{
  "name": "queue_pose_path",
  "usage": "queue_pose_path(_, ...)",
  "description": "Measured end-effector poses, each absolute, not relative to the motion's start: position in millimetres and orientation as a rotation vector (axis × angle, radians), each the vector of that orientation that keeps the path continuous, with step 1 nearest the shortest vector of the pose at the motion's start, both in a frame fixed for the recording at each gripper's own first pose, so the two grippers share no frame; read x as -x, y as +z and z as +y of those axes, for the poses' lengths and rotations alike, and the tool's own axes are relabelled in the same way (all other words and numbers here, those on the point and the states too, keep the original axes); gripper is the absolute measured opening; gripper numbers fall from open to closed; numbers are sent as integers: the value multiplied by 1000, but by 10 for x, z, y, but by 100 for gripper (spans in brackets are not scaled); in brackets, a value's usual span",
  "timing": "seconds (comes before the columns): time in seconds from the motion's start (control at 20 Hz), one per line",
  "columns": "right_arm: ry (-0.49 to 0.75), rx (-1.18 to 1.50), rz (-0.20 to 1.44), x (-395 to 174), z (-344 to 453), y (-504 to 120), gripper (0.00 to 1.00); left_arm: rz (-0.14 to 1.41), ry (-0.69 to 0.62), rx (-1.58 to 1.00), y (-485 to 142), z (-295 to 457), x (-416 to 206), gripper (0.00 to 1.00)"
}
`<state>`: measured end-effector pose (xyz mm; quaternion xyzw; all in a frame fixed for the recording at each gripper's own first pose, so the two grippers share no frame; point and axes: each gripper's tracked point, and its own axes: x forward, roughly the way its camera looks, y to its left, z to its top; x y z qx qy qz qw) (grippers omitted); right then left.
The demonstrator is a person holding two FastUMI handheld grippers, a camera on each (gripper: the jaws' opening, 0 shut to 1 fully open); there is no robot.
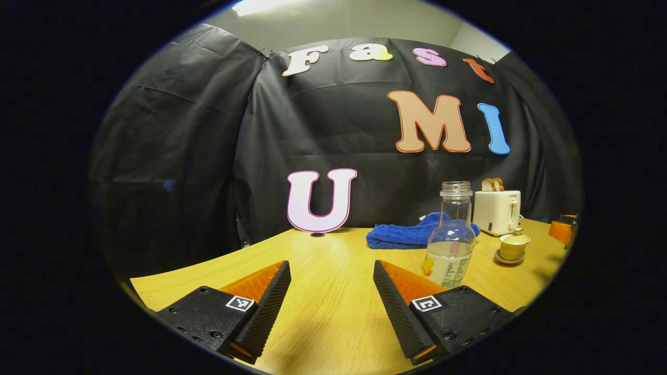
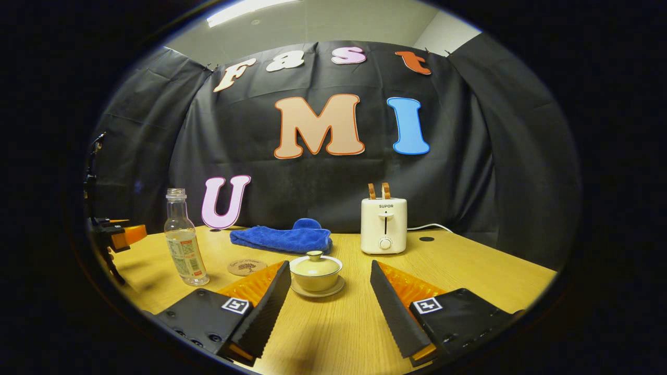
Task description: Open the teacup lid with one hand, grasp the water bottle and pour water into the teacup with the other hand; after pouring, place the water bottle on the coaster and then close the teacup lid.
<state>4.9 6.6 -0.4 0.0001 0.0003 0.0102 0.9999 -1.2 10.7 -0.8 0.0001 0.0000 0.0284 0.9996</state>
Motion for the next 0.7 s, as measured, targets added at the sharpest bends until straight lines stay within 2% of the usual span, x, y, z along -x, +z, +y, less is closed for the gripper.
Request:
queue_pose_path(0.15, 49, 0, 5, -123, 119, -24, 97, 0, 48, 0, 0, 89, 16, 93)
queue_pose_path(0.4, 114, -3, 12, -404, 283, -43, 94, 0, 46, 0, -2, 87, 13, 93)
queue_pose_path(0.45, 124, -3, 17, -480, 304, -58, 99, 0, 46, 0, 1, 90, 11, 93)
queue_pose_path(0.7, 142, -3, 42, -767, 358, -109, 97, 0, 41, 0, -5, 81, 12, 93)
